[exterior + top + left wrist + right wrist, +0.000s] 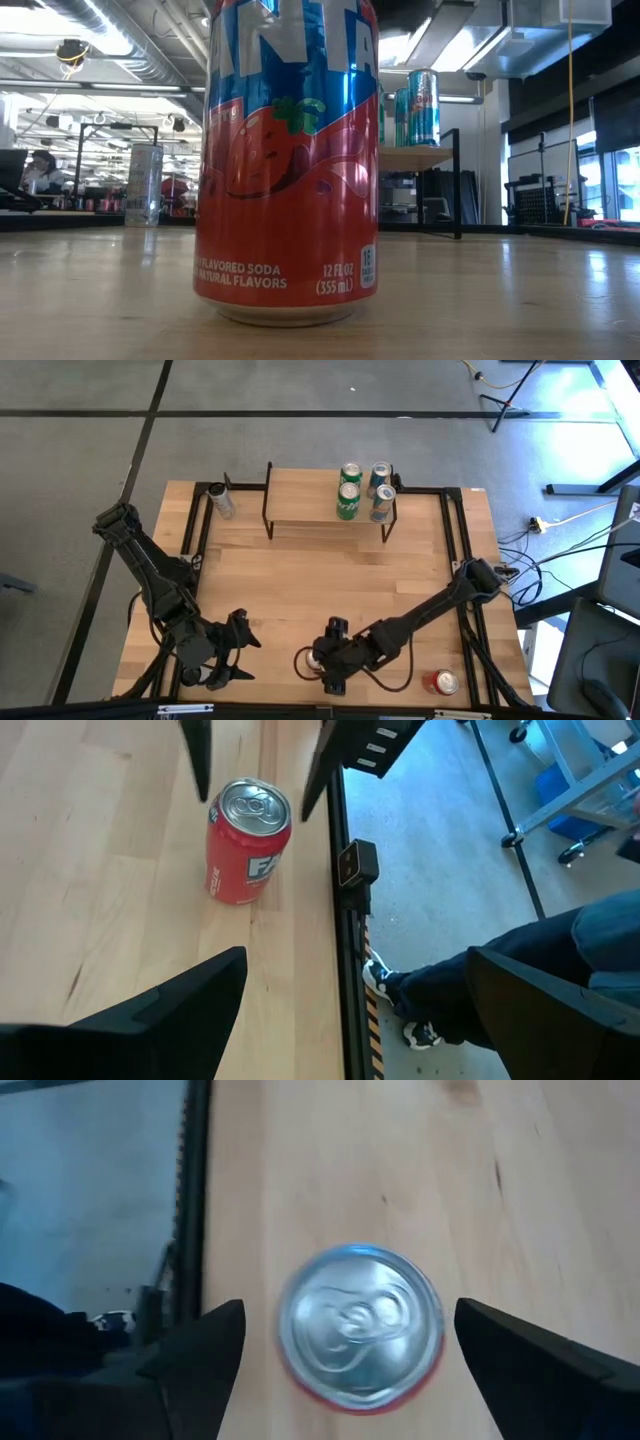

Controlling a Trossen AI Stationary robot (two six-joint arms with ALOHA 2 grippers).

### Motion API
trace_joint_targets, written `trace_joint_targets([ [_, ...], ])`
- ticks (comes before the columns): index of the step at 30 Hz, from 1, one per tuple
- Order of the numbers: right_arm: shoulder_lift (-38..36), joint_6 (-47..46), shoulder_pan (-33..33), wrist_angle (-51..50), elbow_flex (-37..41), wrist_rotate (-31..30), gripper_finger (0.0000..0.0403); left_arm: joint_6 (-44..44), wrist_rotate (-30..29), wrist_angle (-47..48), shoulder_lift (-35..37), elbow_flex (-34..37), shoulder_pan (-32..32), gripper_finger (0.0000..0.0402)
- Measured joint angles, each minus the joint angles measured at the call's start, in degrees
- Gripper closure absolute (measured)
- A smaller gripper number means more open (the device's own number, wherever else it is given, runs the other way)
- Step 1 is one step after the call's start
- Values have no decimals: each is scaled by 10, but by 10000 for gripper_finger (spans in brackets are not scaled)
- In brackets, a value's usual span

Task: Place canned beverage on shelf
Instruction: Put the top red soda can on the shelf

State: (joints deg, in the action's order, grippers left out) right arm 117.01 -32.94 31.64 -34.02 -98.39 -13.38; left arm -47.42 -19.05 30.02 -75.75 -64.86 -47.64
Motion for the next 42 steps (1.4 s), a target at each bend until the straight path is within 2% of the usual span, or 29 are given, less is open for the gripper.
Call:
trace_joint_targets([
  [6,0,-2,0,71,43,9,58,5,0,-1,0,0,0,38],
  [17,6,-2,-1,111,88,-8,60,17,0,-23,0,0,0,38],
  [20,6,-1,-1,123,89,-13,81,19,-4,-37,0,0,0,38],
  [25,7,17,-2,138,83,-20,145,15,-12,-43,0,0,0,38],
  [31,2,34,-7,82,37,-17,145,-22,-14,-43,1,0,8,38],
  [42,-37,142,-77,-142,-169,-29,145,-16,-27,-36,60,0,51,38],
])
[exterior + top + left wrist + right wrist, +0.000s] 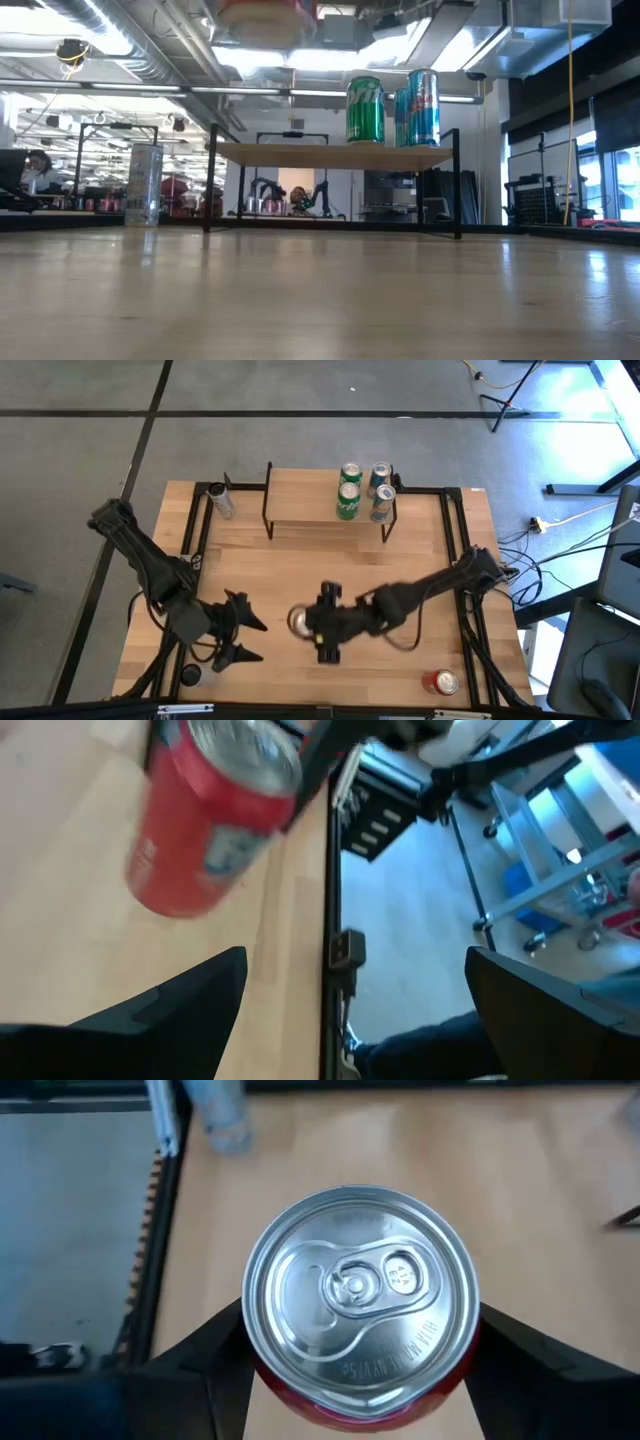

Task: Place canned beverage on shelf
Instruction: Put the top red soda can on the shelf

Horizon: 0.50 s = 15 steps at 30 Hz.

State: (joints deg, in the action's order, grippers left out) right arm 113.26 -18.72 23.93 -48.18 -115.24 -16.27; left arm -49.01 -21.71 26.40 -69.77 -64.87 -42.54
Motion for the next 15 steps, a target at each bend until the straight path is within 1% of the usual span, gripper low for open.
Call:
trace_joint_targets([
  [5,-8,62,-59,-95,-98,-9,145,41,-4,3,32,0,34,38],
  [7,-8,93,-89,-121,-124,-11,145,60,-5,7,40,0,53,38],
  [10,-8,150,-139,-122,-146,4,145,104,1,12,44,0,81,38],
  [13,-8,209,-196,-127,-161,32,145,161,20,12,47,0,110,38],
  [15,-8,248,-237,-119,-163,54,145,178,31,12,47,0,137,38],
])
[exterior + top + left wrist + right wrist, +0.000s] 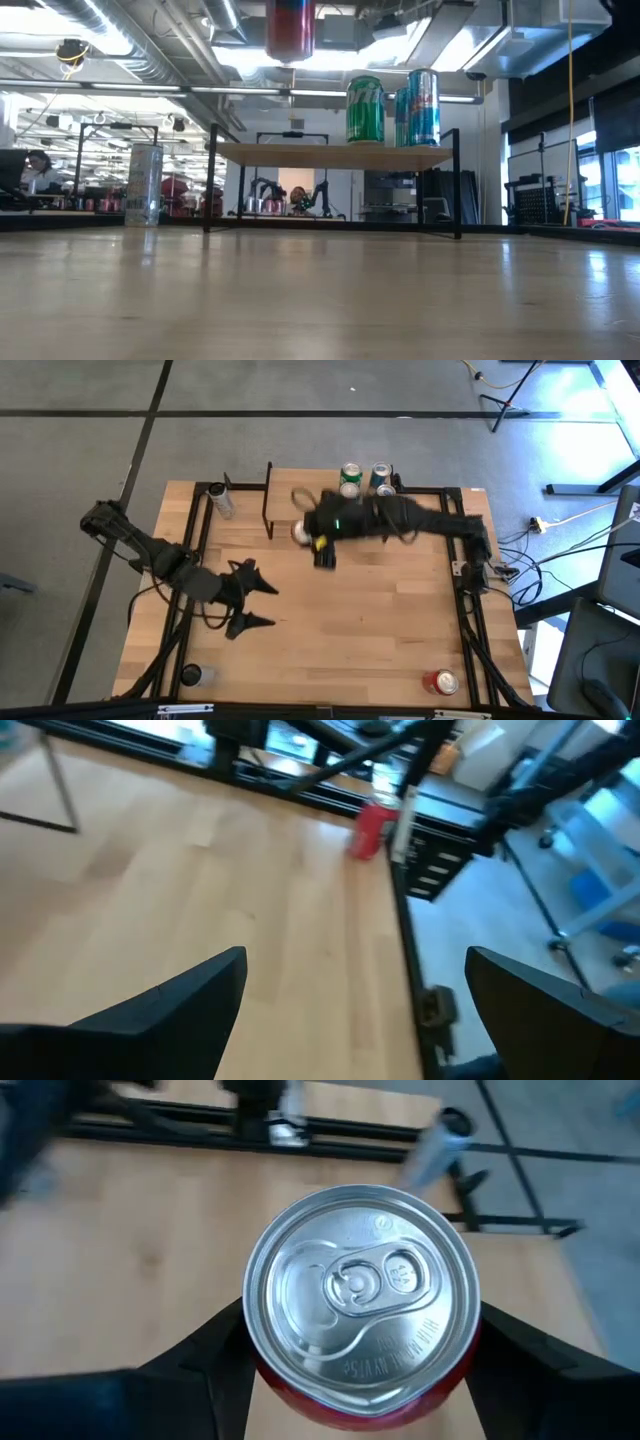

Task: Place canned beverage on shelf
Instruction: Put the top red soda can on the shelf

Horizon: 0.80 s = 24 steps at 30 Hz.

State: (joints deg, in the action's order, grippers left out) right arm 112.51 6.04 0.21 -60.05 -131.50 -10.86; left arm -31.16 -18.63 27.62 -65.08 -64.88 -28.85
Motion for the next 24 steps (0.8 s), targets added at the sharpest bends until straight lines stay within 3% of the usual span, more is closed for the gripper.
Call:
trace_joint_targets([
  [7,0,123,-158,22,10,110,145,41,47,6,0,0,107,38],
  [13,20,185,-273,34,11,211,145,30,46,6,0,0,183,38],
  [18,50,193,-324,44,11,282,145,28,48,0,0,0,223,38],
  [24,81,188,-337,41,11,306,145,28,47,1,0,0,255,38],
])
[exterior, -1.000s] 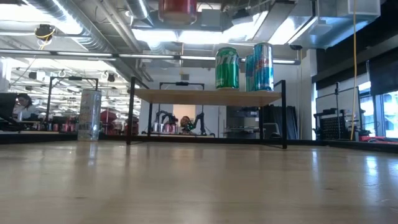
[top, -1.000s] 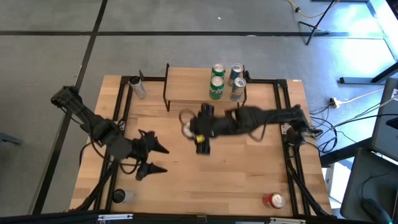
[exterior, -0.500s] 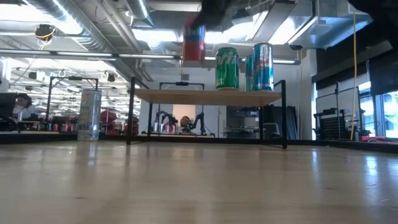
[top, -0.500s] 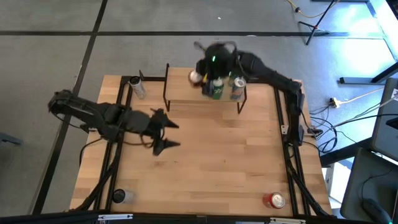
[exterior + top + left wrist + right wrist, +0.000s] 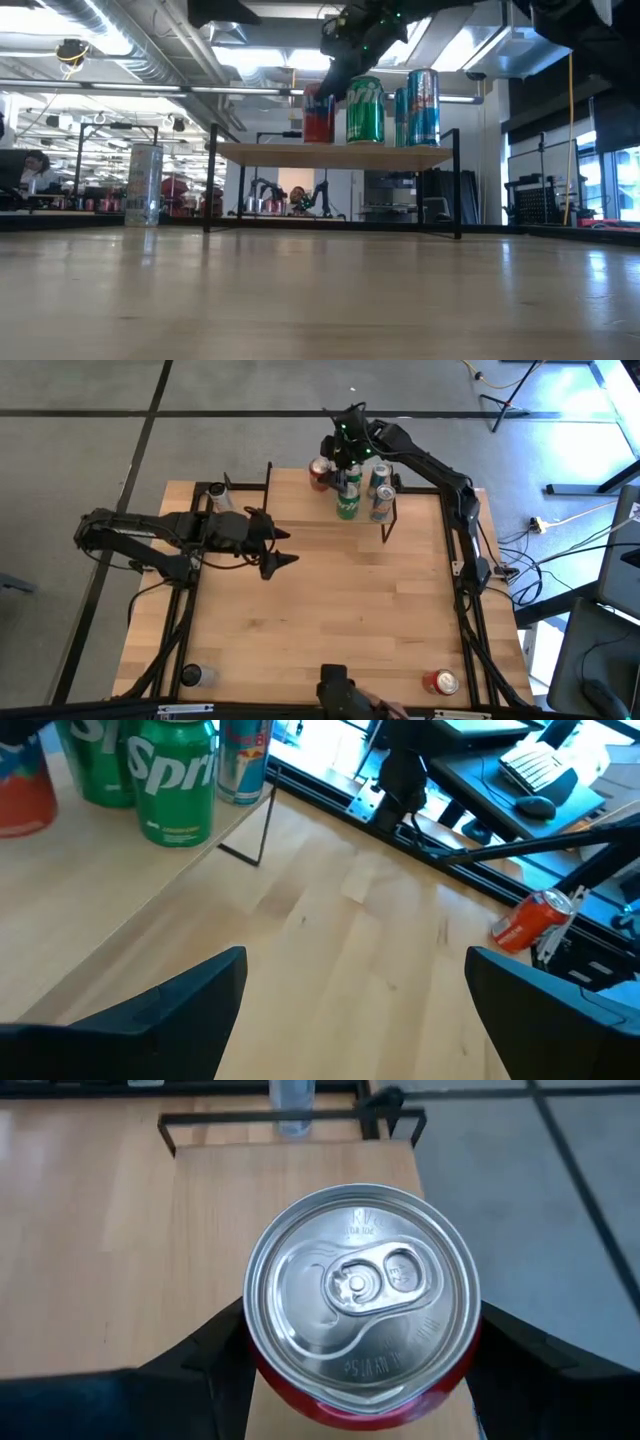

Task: Place canned beverage on shelf
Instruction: Put the top red soda can on the shelf

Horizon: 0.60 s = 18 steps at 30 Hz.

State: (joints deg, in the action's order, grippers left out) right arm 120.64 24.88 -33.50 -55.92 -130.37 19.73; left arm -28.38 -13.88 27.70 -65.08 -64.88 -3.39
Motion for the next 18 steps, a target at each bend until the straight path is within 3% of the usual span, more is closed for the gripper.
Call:
trace_joint_targets([
  [14,19,13,1,-13,0,9,145,1,0,1,0,0,20,38],
  [18,20,15,1,-13,0,8,102,1,0,1,0,0,20,38],
])
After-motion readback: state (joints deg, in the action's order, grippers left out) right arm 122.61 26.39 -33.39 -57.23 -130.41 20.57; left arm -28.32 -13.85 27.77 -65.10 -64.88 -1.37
